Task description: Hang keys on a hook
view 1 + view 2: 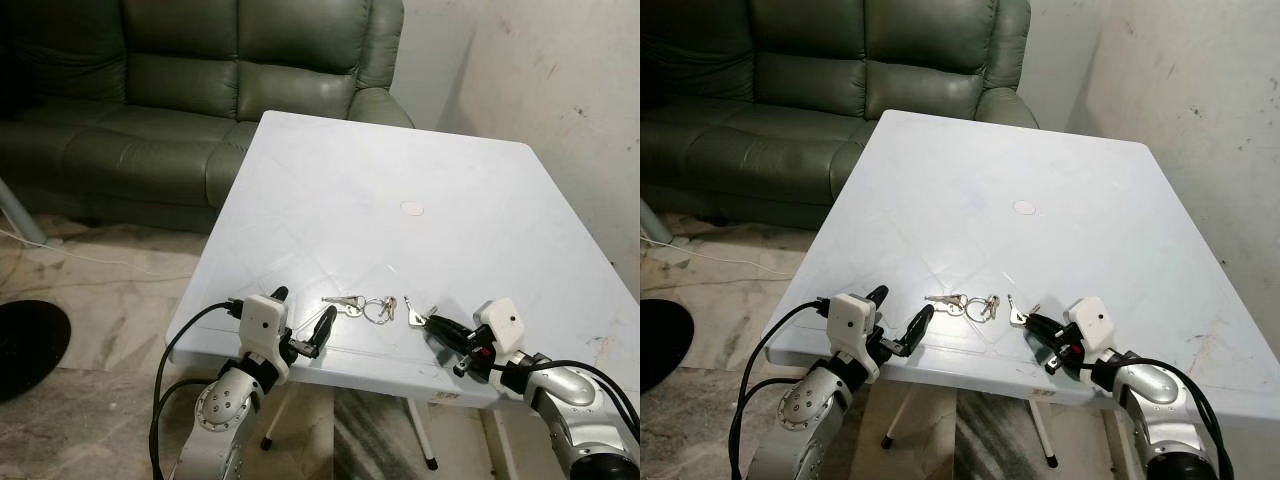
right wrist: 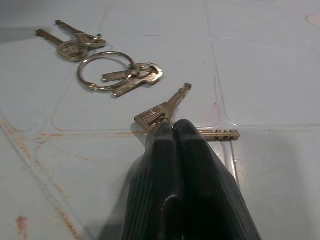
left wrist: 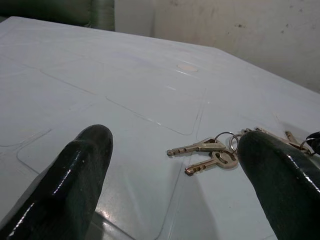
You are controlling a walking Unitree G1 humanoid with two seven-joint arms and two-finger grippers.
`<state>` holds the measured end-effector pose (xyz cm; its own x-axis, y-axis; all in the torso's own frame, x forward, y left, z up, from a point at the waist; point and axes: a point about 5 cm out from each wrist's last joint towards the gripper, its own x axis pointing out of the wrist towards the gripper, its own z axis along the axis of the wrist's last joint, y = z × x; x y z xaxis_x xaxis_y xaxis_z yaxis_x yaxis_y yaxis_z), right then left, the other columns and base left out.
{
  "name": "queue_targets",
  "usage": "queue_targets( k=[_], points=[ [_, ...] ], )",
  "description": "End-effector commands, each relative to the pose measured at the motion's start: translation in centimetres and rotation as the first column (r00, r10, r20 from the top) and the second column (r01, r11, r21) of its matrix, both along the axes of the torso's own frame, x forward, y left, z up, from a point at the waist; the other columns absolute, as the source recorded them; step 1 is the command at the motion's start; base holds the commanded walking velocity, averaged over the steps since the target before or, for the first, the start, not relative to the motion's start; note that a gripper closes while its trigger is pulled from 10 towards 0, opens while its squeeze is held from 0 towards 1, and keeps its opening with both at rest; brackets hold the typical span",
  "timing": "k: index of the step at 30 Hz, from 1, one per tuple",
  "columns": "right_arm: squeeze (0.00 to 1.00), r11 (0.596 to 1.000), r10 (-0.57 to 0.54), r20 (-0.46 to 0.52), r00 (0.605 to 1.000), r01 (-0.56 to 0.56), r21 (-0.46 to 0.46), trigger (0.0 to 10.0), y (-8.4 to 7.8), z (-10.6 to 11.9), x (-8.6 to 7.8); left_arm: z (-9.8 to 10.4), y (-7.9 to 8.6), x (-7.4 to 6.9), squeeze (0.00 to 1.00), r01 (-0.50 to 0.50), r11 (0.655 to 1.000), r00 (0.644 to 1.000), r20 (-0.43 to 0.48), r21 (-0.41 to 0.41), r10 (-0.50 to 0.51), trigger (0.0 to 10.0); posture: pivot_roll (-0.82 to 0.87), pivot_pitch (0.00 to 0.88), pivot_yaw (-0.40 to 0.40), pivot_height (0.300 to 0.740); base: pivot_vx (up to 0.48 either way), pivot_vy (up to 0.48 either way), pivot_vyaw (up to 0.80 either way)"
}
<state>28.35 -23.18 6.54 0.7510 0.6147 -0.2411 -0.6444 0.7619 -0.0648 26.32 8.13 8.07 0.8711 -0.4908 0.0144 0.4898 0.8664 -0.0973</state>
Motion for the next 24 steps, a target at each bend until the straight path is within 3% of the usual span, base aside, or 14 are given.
queue_targets(
  k=[1, 6, 11, 13, 16, 19, 21, 24],
  points=[
    [0.00, 1.000, -0.019, 0.009, 1.000, 0.019, 0.003, 0.0, -0.9, 0.3, -0.2, 0.1, -0.3, 0.1, 0.00, 0.014, 1.000, 1.000, 0.002, 0.005, -0.014, 10.0, 0.03, 0.034, -0.097, 0.740, 0.000, 0.000, 0.00],
    [0.00, 0.996, -0.064, 0.028, 0.998, 0.062, 0.068, 0.0, -0.7, 0.6, 0.1, 0.1, -0.3, 0.1, 0.00, 0.011, 1.000, 1.000, 0.002, 0.005, -0.011, 10.0, 0.03, 0.038, -0.098, 0.740, 0.000, 0.000, 0.00],
    [0.00, 0.971, -0.151, 0.066, 0.986, 0.135, 0.198, 0.0, -0.1, 1.6, 0.9, 0.3, -0.1, 0.4, 0.00, -0.005, 1.000, 1.000, 0.005, -0.004, 0.005, 10.0, 0.04, 0.039, -0.102, 0.740, 0.000, 0.000, 0.00],
    [0.00, 0.931, -0.241, 0.121, 0.963, 0.194, 0.310, 0.0, 0.8, 2.9, 1.7, 0.6, 0.2, 0.8, 0.00, -0.030, 0.999, 0.999, 0.012, -0.015, 0.031, 10.0, 0.04, 0.039, -0.102, 0.740, 0.000, 0.000, 0.00],
    [0.00, 0.881, -0.368, 0.165, 0.915, 0.286, 0.377, 0.0, 1.7, 4.0, 2.4, 1.1, 1.1, 1.7, 0.00, -0.101, 0.993, 0.995, 0.003, -0.065, 0.101, 10.0, 0.04, 0.038, -0.107, 0.740, 0.000, 0.000, 0.00],
    [0.00, 0.851, -0.398, 0.184, 0.899, 0.287, 0.440, 0.0, 2.5, 4.7, 2.5, 1.5, 1.8, 2.3, 0.00, -0.150, 0.984, 0.989, 0.001, -0.095, 0.151, 10.0, 0.04, 0.038, -0.107, 0.740, 0.000, 0.000, 0.00],
    [0.00, 0.867, -0.398, 0.255, 0.881, 0.270, 0.420, 0.0, 4.1, 5.5, 2.3, 2.1, 3.0, 3.1, 0.00, -0.210, 0.968, 0.977, 0.003, -0.137, 0.212, 10.0, 0.04, 0.030, -0.109, 0.740, 0.000, 0.000, 0.00],
    [0.00, 0.885, -0.404, 0.305, 0.862, 0.284, 0.369, 0.0, 4.9, 5.7, 2.2, 2.5, 3.6, 3.5, 0.00, -0.228, 0.963, 0.973, 0.011, -0.147, 0.232, 10.0, 0.04, 0.029, -0.109, 0.740, 0.000, 0.000, 0.00]
  ],
)
